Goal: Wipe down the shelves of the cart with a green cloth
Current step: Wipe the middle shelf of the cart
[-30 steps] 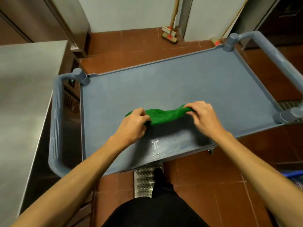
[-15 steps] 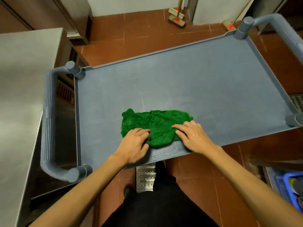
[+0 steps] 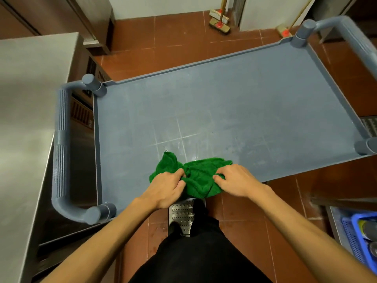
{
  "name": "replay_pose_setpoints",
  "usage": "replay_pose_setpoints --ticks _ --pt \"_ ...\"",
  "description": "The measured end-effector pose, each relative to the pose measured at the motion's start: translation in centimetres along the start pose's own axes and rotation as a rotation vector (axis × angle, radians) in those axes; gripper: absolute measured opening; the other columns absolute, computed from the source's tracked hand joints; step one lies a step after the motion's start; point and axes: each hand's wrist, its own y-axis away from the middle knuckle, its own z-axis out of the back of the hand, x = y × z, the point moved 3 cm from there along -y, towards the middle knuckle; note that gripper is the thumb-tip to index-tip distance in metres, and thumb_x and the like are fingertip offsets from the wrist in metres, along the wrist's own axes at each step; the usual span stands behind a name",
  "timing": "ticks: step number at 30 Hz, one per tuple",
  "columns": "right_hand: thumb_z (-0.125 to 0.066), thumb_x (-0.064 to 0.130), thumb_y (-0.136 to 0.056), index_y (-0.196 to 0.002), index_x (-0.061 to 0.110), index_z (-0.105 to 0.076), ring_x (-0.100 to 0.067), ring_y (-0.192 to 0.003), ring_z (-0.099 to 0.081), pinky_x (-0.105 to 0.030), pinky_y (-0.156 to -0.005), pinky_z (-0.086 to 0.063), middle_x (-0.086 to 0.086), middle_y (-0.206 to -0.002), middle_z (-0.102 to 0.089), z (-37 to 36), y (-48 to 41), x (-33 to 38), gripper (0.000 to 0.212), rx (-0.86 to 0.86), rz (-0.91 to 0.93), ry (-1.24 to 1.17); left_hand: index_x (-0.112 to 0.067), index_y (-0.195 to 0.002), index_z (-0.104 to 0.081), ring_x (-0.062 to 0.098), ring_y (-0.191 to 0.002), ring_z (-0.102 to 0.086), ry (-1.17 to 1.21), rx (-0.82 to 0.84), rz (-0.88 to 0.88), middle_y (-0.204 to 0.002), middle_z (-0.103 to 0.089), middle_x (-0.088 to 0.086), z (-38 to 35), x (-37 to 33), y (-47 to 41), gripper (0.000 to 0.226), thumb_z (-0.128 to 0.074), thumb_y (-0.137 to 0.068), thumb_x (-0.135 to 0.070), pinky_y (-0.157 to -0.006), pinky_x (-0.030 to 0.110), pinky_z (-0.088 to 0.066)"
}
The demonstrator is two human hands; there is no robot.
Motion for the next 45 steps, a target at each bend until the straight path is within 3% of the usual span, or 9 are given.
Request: replay_pose_setpoints --ticks 5,9,14,17,21,26,31,38,45 --pt "-0.053 0.035 -0.096 -0.08 0.009 -0.067 -0.019 -0.071 -0.056 -0.03 -0.063 -0.039 -0.008 -0.073 -0.063 1.5 -0.4 -1.3 0.033 0.137 -0.148 -0.312 -0.027 -0.086 -0.049 0.025 -0.079 -0.058 0.284 0.095 0.15 -0.084 -0.064 0.009 1.1 1.8 -1.1 0.021 -0.032 -0.082 -0.037 -0.07 0.036 -0.044" --pt "-0.063 0.034 -0.092 -0.103 0.023 -0.066 -0.02 -0.095 -0.06 -0.029 -0.08 -0.042 -0.003 -0.096 -0.065 3.6 -1.2 -2.9 0.016 -0.215 -0.201 -0.419 -0.017 -0.111 -0.059 0.025 -0.087 -0.061 0.271 -0.055 0.194 -0.098 -0.067 0.007 2.2 3.5 -2.1 0.021 -0.057 -0.091 -0.022 -0.076 0.033 -0.047" --pt "-0.067 0.036 -0.088 -0.114 0.025 -0.065 -0.024 -0.103 -0.052 -0.038 -0.09 -0.042 -0.003 -0.108 -0.055 3.8 -1.3 -2.0 0.028 -0.515 0.003 -0.176 -0.019 -0.108 -0.061 0.026 -0.097 -0.055 0.004 -0.323 0.01 -0.105 -0.057 0.004 2.4 3.7 -1.7 0.024 -0.064 -0.085 -0.019 -0.077 0.041 -0.051" --pt "-0.072 0.056 -0.077 -0.118 0.032 -0.065 -0.019 -0.107 -0.047 -0.038 -0.096 -0.04 0.002 -0.112 -0.053 2.2 -0.5 -0.6 0.047 -0.383 0.179 -0.048 -0.018 -0.106 -0.067 0.023 -0.091 -0.056 -0.14 -0.311 -0.183 -0.102 -0.059 0.004 1.0 2.6 -0.5 0.033 -0.062 -0.086 -0.044 -0.078 0.038 -0.048" --pt "-0.071 0.062 -0.072 -0.131 0.035 -0.059 -0.018 -0.122 -0.039 -0.042 -0.105 -0.037 0.003 -0.131 -0.046 0.0 -0.1 -0.4 0.066 -0.207 0.197 0.04 -0.019 -0.125 -0.061 0.024 -0.107 -0.056 -0.283 -0.212 -0.247 -0.118 -0.06 0.004 -0.7 3.0 0.6 0.059 -0.058 -0.084 -0.06 -0.099 0.041 -0.04" --pt "-0.065 0.056 -0.073 -0.136 0.034 -0.053 -0.022 -0.123 -0.039 -0.042 -0.102 -0.038 -0.002 -0.134 -0.043 -0.5 -0.1 -0.2 0.068 -0.195 0.27 0.184 -0.013 -0.136 -0.051 0.027 -0.116 -0.053 -0.341 -0.154 -0.269 -0.129 -0.056 0.008 -0.9 3.7 1.1 0.063 -0.061 -0.077 -0.034 -0.097 0.041 -0.045" --pt "-0.054 0.033 -0.085 -0.125 0.02 -0.062 -0.023 -0.092 -0.058 -0.039 -0.068 -0.052 -0.001 -0.101 -0.059 1.8 -1.7 1.2 0.043 -0.305 0.343 0.121 -0.016 -0.132 -0.049 0.03 -0.105 -0.059 -0.156 -0.261 -0.196 -0.123 -0.061 0.006 2.2 3.9 0.0 0.055 -0.063 -0.079 -0.016 -0.067 0.043 -0.059" --pt "-0.05 0.032 -0.084 -0.118 0.023 -0.064 -0.022 -0.09 -0.053 -0.036 -0.063 -0.049 -0.001 -0.099 -0.056 7.5 -6.5 4.9 0.038 -0.502 0.384 0.013 -0.016 -0.137 -0.049 0.031 -0.109 -0.056 -0.136 -0.415 -0.125 -0.13 -0.057 0.005 8.5 5.7 -2.1 0.056 -0.043 -0.082 -0.026 -0.076 0.046 -0.056" --pt "-0.059 0.013 -0.084 -0.121 0.017 -0.062 -0.025 -0.099 -0.049 -0.04 -0.059 -0.052 -0.005 -0.113 -0.056 6.4 -10.2 7.3 0.038 -0.532 0.35 0.033 -0.015 -0.147 -0.041 0.037 -0.116 -0.054 -0.184 -0.327 0.013 -0.146 -0.048 0.006 8.3 7.6 -3.9 0.077 -0.057 -0.075 0.006 -0.08 0.05 -0.055"
